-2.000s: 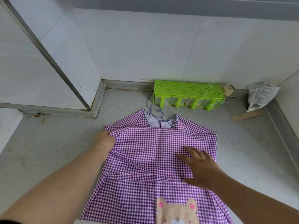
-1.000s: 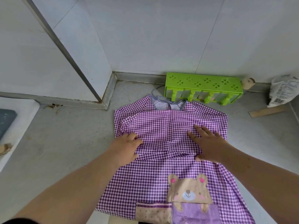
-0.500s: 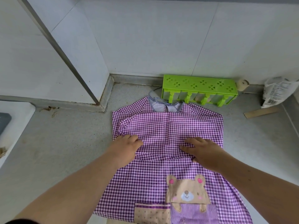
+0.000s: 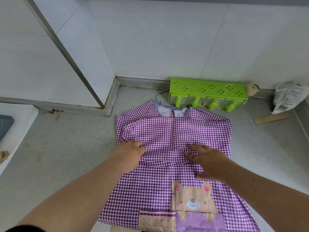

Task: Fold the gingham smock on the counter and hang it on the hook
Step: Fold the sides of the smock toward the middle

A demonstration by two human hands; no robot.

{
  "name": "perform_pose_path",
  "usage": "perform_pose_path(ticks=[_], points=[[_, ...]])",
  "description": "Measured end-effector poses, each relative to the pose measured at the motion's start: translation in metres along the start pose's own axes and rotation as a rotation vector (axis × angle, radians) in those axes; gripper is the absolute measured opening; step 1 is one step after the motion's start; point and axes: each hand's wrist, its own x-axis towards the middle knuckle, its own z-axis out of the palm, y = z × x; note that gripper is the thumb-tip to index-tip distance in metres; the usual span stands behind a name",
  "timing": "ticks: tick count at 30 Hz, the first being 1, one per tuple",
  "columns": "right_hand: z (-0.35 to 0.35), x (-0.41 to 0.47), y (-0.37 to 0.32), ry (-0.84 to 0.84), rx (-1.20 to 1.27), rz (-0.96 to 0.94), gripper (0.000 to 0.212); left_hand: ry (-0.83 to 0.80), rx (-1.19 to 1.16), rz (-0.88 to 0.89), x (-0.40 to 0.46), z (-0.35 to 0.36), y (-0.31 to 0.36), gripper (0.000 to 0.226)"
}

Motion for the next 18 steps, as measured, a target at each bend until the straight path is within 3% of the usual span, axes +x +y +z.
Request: perform_pose_path(ticks=[5, 11, 14, 18], points=[[0.001, 0.003, 0.000, 0.003, 0.010, 0.016, 0.102, -0.047, 0.014, 0.065, -0.014, 0.009, -0.001, 0.065], [-0.005, -0.003, -0.046, 0.143, 0.026, -0.014, 0.083, -0.038, -0.024, 0.025, -0.015, 0.011, 0.000, 0.050], [0.007, -0.002, -0.093, 0.104, 0.066, -0.068, 0.094, -0.039, -0.031, 0.011, -0.010, 0.013, 0.000, 0.051], [0.022, 0.008, -0.121, 0.032, 0.063, 0.023, 0.105, -0.061, -0.024, 0.047, -0.016, 0.014, -0.008, 0.063]])
